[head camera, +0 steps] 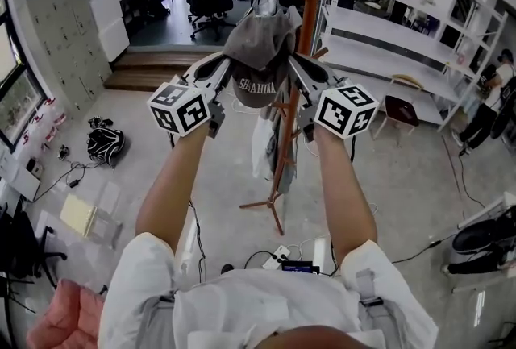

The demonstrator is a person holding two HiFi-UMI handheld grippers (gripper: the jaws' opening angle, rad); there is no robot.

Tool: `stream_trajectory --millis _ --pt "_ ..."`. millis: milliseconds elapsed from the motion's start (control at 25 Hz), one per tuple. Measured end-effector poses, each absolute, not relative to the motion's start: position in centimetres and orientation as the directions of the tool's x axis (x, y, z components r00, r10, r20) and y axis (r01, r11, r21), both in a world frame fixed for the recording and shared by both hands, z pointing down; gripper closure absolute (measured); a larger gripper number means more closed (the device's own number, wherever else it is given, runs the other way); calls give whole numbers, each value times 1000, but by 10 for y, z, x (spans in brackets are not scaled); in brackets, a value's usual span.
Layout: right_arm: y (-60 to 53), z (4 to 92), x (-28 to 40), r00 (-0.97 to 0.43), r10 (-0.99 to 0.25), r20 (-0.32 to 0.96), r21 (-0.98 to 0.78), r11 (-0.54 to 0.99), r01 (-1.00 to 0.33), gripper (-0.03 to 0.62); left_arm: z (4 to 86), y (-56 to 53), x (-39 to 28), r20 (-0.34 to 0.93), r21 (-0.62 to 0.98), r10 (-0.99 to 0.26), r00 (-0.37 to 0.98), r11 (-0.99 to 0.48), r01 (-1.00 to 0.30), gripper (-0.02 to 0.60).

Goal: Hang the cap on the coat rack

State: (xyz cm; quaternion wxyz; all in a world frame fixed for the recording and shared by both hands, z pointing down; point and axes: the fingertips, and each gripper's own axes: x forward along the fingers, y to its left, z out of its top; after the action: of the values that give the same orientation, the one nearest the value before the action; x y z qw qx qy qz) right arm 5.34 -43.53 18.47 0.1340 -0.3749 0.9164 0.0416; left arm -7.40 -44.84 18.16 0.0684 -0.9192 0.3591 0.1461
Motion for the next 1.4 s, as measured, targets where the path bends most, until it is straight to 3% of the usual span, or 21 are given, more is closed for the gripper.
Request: stream_trajectory --millis 400,680,1400 --pt "-469 157 23 -642 -709 -293 2 670 -742 568 145 -490 -96 -354 -45 -559 750 -791 -610 565" --pt "-481 135 43 -597 -736 -317 14 626 -779 568 125 -518 -75 -378 -45 -507 775 -826 -562 565" --pt "-497 151 77 -514 -807 -290 -18 541 -841 568 168 -575 -27 -348 111 -448 823 -892 -439 565"
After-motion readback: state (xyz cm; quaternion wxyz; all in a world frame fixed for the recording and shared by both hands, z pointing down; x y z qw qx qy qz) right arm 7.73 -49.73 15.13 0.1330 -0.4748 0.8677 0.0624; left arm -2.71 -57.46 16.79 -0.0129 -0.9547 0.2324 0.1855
